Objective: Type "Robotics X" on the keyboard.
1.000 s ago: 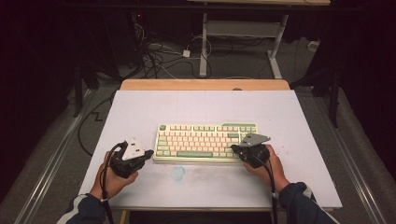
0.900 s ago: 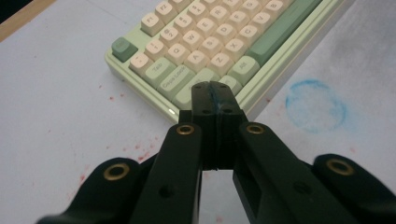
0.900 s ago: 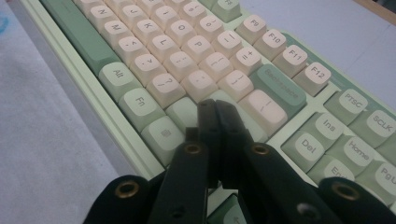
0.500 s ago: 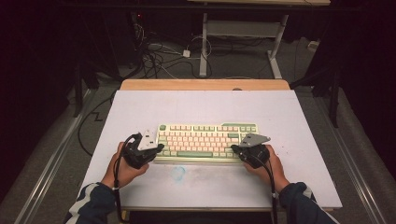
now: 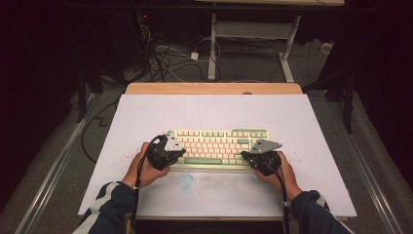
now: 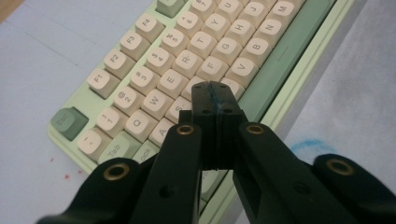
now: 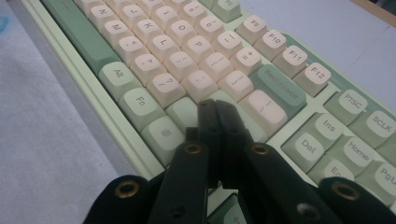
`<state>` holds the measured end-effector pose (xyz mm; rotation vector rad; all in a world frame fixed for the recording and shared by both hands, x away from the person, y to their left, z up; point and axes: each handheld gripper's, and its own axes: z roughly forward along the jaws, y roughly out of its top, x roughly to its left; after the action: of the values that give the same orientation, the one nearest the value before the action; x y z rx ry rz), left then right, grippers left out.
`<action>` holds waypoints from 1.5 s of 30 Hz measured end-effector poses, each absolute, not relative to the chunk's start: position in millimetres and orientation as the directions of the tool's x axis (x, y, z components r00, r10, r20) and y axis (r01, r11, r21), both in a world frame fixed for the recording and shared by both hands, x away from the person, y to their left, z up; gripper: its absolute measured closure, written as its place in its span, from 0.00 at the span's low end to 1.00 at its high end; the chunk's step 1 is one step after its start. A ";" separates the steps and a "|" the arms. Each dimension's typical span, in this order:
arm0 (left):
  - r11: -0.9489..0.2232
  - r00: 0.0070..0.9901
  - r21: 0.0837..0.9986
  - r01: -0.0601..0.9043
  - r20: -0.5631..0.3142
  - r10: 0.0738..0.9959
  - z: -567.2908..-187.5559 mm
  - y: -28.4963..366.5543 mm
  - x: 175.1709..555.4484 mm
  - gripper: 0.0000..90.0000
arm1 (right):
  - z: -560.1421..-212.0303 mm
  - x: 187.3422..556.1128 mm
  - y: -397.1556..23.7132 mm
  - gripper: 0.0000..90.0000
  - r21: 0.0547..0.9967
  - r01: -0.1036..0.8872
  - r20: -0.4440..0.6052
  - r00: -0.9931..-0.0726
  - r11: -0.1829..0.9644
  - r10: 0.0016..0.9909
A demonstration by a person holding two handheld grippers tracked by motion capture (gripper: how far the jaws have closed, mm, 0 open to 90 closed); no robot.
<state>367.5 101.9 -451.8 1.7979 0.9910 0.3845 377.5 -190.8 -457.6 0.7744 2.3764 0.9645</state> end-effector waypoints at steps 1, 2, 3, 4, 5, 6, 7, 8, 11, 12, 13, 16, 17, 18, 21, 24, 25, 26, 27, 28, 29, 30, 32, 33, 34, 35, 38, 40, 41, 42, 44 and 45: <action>-0.163 0.612 0.878 0.451 -0.171 0.772 -453.2 100.0 368.9 0.98 | -457.6 377.5 -190.7 1.00 0.734 0.325 -0.200 -0.736 0.597 0.646; -0.169 0.613 0.875 0.453 -0.169 0.772 -454.6 98.3 370.0 0.98 | -457.6 377.4 -190.7 1.00 0.734 0.325 -0.200 -0.736 0.597 0.647; -0.175 0.615 0.872 0.458 -0.168 0.770 -456.3 97.1 370.9 0.98 | -457.6 377.3 -190.6 1.00 0.734 0.325 -0.201 -0.736 0.597 0.647; -0.180 0.614 0.869 0.460 -0.165 0.772 -457.8 96.1 371.9 0.98 | -457.6 377.3 -190.5 1.00 0.733 0.325 -0.201 -0.736 0.597 0.647; -0.178 0.612 0.867 0.466 -0.171 0.772 -458.9 95.0 373.1 0.98 | -457.6 377.4 -190.6 1.00 0.733 0.325 -0.201 -0.736 0.597 0.647; -0.191 0.615 0.863 0.468 -0.163 0.772 -460.3 94.3 373.8 0.97 | -457.6 377.3 -190.5 1.00 0.733 0.325 -0.201 -0.736 0.597 0.647; -0.194 0.615 0.863 0.467 -0.158 0.773 -461.4 93.4 374.1 0.98 | -457.6 377.4 -190.5 1.00 0.733 0.325 -0.201 -0.736 0.597 0.647; -0.194 0.615 0.862 0.469 -0.161 0.772 -462.0 93.0 375.1 0.97 | -457.6 377.5 -190.6 1.00 0.733 0.324 -0.200 -0.737 0.597 0.646; -0.205 0.611 0.861 0.465 -0.144 0.778 -464.5 91.2 378.1 0.97 | -457.5 377.4 -190.4 1.00 0.732 0.323 -0.203 -0.737 0.599 0.645; -0.201 0.611 0.860 0.469 -0.152 0.777 -464.5 90.9 379.0 0.97 | -457.5 377.5 -190.4 1.00 0.732 0.323 -0.203 -0.737 0.599 0.645; -0.199 0.611 0.862 0.466 -0.152 0.777 -464.7 90.5 379.5 0.97 | -457.5 377.5 -190.3 1.00 0.732 0.323 -0.204 -0.737 0.600 0.645; -0.200 0.614 0.864 0.462 -0.148 0.775 -463.7 91.4 379.4 0.97 | -457.6 377.3 -190.3 1.00 0.733 0.321 -0.204 -0.738 0.600 0.644; -0.190 0.614 0.869 0.457 -0.153 0.774 -462.4 91.6 378.5 0.97 | -457.5 377.3 -190.5 1.00 0.732 0.322 -0.205 -0.737 0.601 0.644; -0.187 0.619 0.872 0.452 -0.156 0.770 -461.0 91.8 377.4 0.97 | -457.4 377.3 -190.7 1.00 0.731 0.323 -0.204 -0.737 0.601 0.644; -0.188 0.643 0.879 0.439 -0.160 0.749 -457.1 89.0 370.8 0.97 | -457.4 377.4 -190.7 1.00 0.731 0.323 -0.204 -0.738 0.601 0.644; -0.191 0.654 0.879 0.436 -0.164 0.738 -457.6 85.2 365.1 0.97 | -457.4 377.4 -190.4 1.00 0.731 0.320 -0.205 -0.739 0.602 0.642; -0.197 0.657 0.879 0.434 -0.159 0.737 -458.1 84.8 363.7 0.97 | -457.6 377.4 -190.3 1.00 0.733 0.320 -0.205 -0.738 0.601 0.643; -0.199 0.660 0.880 0.432 -0.158 0.734 -458.4 84.5 361.5 0.97 | -457.6 377.3 -190.3 1.00 0.732 0.320 -0.206 -0.738 0.601 0.643; -0.205 0.664 0.879 0.431 -0.155 0.731 -459.2 84.0 359.5 0.97 | -457.6 377.3 -190.2 1.00 0.732 0.320 -0.206 -0.738 0.601 0.643; -0.211 0.667 0.878 0.430 -0.152 0.729 -460.2 83.6 358.3 0.97 | -457.6 377.3 -190.3 1.00 0.733 0.320 -0.205 -0.737 0.601 0.644; -0.215 0.670 0.876 0.431 -0.152 0.726 -461.7 82.5 356.9 0.97 | -457.6 377.3 -190.3 1.00 0.733 0.321 -0.204 -0.737 0.600 0.644; -0.218 0.674 0.873 0.437 -0.158 0.721 -462.6 81.3 356.0 0.97 | -457.5 377.4 -190.5 1.00 0.732 0.321 -0.205 -0.738 0.601 0.643; -0.256 0.682 0.860 0.441 -0.136 0.719 -467.6 78.7 354.5 0.97 | -457.4 377.4 -190.6 1.00 0.731 0.323 -0.204 -0.738 0.602 0.643; -0.260 0.681 0.863 0.434 -0.126 0.721 -470.4 77.5 354.3 0.97 | -457.5 377.4 -190.5 1.00 0.731 0.321 -0.204 -0.738 0.602 0.643; -0.250 0.679 0.863 0.438 -0.135 0.722 -469.6 77.4 354.8 0.97 | -457.6 377.3 -190.1 1.00 0.731 0.320 -0.207 -0.738 0.602 0.643; -0.249 0.679 0.863 0.439 -0.137 0.722 -468.5 77.9 355.4 0.97 | -457.6 377.2 -189.9 1.00 0.731 0.319 -0.208 -0.738 0.603 0.642; -0.200 0.668 0.875 0.440 -0.171 0.724 -460.9 83.5 358.3 0.97 | -457.6 377.3 -190.1 1.00 0.732 0.319 -0.207 -0.738 0.602 0.642; -0.198 0.658 0.883 0.425 -0.152 0.738 -459.5 85.7 360.7 0.97 | -457.5 377.3 -190.0 1.00 0.731 0.317 -0.209 -0.738 0.604 0.641; -0.190 0.651 0.885 0.425 -0.154 0.744 -459.2 86.6 362.6 0.97 | -457.6 377.4 -190.1 1.00 0.732 0.317 -0.209 -0.738 0.603 0.641; -0.186 0.644 0.883 0.431 -0.157 0.749 -459.9 87.1 364.7 0.97 | -457.5 377.3 -190.1 1.00 0.732 0.320 -0.207 -0.737 0.602 0.643; -0.188 0.630 0.881 0.435 -0.148 0.763 -462.7 87.8 369.3 0.97 | -457.5 377.1 -189.8 1.00 0.731 0.319 -0.209 -0.737 0.604 0.643; -0.187 0.623 0.879 0.438 -0.147 0.768 -463.5 88.3 371.4 0.97 | -457.5 377.1 -189.8 1.00 0.731 0.319 -0.209 -0.737 0.603 0.643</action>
<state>371.4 88.3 -463.5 1.8225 0.9719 0.4032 377.1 -189.8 -457.5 0.7642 2.3753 0.9554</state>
